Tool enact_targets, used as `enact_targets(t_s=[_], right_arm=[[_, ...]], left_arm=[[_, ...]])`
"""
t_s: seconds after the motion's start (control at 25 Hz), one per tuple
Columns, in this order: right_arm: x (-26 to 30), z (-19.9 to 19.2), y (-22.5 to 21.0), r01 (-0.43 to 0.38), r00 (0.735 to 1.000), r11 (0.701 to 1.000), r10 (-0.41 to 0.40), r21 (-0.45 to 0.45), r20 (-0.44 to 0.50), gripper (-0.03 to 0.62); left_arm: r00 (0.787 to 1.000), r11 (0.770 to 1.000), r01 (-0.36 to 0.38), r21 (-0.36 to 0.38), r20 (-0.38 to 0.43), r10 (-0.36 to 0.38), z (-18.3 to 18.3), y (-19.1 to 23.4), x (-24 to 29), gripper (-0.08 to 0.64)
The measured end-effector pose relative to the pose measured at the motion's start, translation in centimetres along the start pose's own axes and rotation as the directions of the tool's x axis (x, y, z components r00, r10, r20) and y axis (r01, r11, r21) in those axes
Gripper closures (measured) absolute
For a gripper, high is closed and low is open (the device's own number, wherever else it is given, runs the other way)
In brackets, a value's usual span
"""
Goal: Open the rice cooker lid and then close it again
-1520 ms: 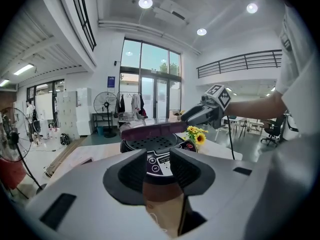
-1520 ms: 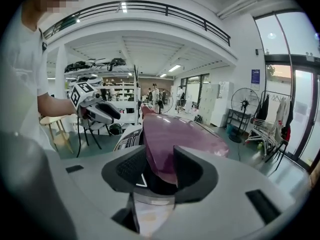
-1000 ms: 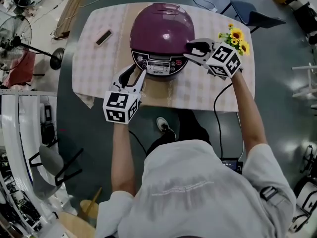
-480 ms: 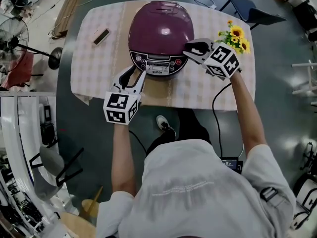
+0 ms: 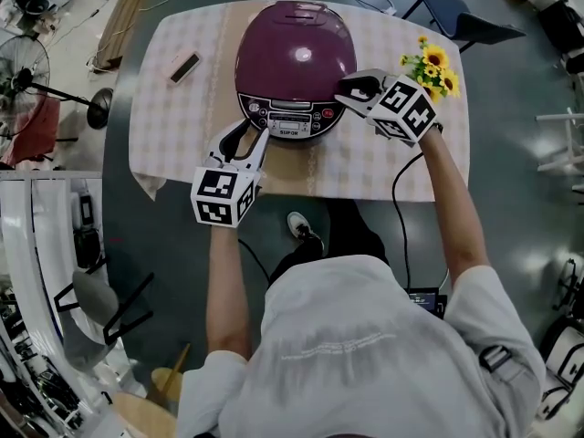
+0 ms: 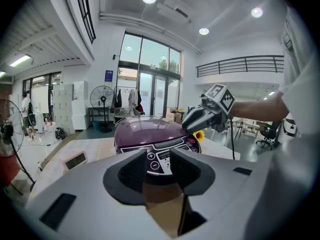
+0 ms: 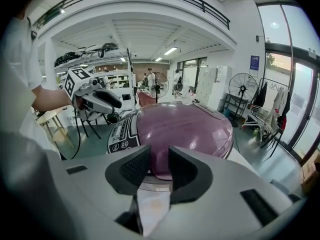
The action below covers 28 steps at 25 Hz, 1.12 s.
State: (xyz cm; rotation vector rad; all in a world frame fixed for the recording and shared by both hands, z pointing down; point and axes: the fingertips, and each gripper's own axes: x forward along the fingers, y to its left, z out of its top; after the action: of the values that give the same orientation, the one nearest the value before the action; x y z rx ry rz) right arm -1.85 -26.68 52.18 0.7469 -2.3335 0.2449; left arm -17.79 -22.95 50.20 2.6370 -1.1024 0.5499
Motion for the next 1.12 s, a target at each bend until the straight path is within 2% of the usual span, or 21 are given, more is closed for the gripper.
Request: enact_targets(t_s=[0.32,0.72,1.12], right_arm=[[0.2,0.1,0.2,-0.007,0.998,0.999,0.004,-0.049,-0.068,0.472],[0.2,0.3,0.5,0.004,0.995,0.996,-0.013,-0.087,-0.104,0.48],[0.3,0.3,1.1,-0.008,0.989,0.989,-0.014,-0.146,-0.149,0.516]], left_arm=[[1.0,1.0,0.004,-0.006,-0.005,-0.005,-0.3,0.0,0.3,0.405],[1.0,1.0,-0.005,-0.021,-0.006,0.005,-0.5,0.5,0.4,0.405],[1.0,0.999,-0.009,-0.03,0.003,0.009,-0.3,0.6,0.7,0.405]])
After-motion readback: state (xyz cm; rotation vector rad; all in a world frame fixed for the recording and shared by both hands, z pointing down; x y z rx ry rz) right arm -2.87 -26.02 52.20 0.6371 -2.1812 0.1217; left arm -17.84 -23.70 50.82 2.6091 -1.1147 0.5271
